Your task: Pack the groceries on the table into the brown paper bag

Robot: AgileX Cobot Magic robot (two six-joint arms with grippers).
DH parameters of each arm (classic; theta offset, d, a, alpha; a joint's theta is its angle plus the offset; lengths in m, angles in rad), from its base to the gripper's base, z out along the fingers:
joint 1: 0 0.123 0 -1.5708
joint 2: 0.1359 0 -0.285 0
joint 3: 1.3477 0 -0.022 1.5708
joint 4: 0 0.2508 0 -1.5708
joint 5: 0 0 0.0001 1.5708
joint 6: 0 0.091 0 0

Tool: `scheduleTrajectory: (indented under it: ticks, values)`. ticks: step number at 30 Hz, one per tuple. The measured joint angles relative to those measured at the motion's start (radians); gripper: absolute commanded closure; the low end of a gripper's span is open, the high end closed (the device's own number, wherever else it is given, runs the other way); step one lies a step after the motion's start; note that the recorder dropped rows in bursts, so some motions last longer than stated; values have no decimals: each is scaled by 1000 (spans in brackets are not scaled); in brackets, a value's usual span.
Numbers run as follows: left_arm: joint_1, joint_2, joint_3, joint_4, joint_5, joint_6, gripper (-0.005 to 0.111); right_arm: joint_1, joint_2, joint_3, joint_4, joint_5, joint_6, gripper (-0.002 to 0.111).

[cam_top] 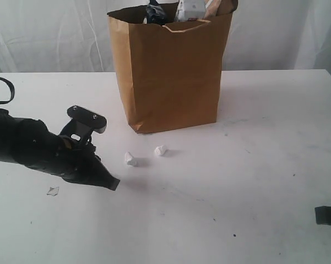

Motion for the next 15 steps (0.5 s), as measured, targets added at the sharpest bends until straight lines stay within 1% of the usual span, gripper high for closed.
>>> scheduleTrajectory:
  ticks: [4, 7, 8, 9, 10, 11, 12, 13, 15]
  values:
    - [13, -83, 0, 0, 5, 2, 107, 0, 0, 0, 0, 0, 0, 108]
    - [72, -190, 0, 0, 5, 4, 106, 0, 0, 0, 0, 0, 0, 108]
    - [90, -213, 0, 0, 5, 10, 100, 0, 0, 0, 0, 0, 0, 108]
    - [102, -222, 0, 0, 8, 17, 90, 0, 0, 0, 0, 0, 0, 108]
    - [110, -219, 0, 0, 17, 27, 76, 0, 0, 0, 0, 0, 0, 108]
    - [112, -206, 0, 0, 38, 34, 65, 0, 0, 0, 0, 0, 0, 108]
    - [112, -187, 0, 0, 65, 39, 56, 0, 0, 0, 0, 0, 0, 108]
    - [112, -163, 0, 0, 82, 39, 52, 0, 0, 0, 0, 0, 0, 108]
    - [112, -126, 0, 0, 100, 41, 51, 0, 0, 0, 0, 0, 0, 108]
